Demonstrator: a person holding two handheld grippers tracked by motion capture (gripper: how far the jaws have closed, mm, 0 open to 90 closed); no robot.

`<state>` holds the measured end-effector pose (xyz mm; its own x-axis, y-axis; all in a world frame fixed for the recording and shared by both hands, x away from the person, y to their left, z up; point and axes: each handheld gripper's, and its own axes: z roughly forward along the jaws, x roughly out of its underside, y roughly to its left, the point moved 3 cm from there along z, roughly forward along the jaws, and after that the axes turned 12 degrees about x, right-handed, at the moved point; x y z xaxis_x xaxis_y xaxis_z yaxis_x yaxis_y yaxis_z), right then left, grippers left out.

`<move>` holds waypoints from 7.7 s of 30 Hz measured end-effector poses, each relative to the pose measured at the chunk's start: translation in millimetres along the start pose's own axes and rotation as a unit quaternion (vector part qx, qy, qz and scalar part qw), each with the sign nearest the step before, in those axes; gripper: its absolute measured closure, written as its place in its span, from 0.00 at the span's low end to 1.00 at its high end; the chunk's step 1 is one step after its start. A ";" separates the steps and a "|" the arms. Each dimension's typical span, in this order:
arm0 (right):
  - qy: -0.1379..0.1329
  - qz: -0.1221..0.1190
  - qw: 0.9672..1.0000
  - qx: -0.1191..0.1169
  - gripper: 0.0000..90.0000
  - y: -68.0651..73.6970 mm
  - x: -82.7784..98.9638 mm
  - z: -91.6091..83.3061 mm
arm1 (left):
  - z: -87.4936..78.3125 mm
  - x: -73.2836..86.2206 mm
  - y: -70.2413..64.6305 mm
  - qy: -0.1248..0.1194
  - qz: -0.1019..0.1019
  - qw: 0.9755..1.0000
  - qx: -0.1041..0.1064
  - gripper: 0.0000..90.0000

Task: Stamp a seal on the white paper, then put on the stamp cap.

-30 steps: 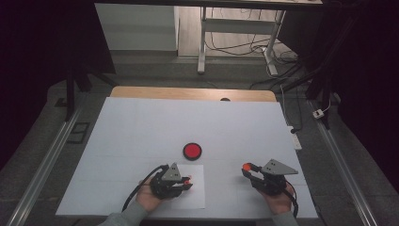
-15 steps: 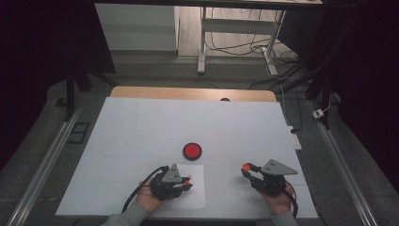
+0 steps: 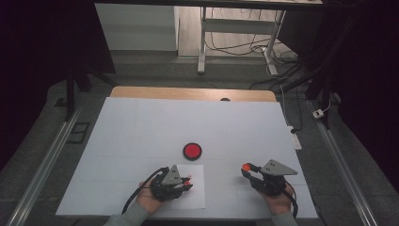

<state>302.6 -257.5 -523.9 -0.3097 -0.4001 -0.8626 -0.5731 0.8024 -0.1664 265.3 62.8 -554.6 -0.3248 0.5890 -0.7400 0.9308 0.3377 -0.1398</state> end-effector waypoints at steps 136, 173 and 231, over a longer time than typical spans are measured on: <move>-0.010 -0.020 0.998 -0.056 0.71 42.2 -16.3 16.5 | -61.5 -23.2 21.1 -0.147 -0.077 0.985 0.049 0.81; -0.011 -0.047 0.994 -0.100 0.71 79.2 -27.1 31.6 | -59.3 -24.0 20.0 -0.146 -0.077 0.985 0.044 0.81; -0.021 -0.081 0.984 -0.155 0.71 146.2 -49.7 69.4 | -53.2 -25.1 17.8 -0.140 -0.075 0.986 0.052 0.81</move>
<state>286.9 -89.5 -538.5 -0.1670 -0.4886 -0.8564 -0.8184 0.5531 -0.1560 281.2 93.1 -503.6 -0.4143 0.3078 -0.8565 0.8930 0.3191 -0.3173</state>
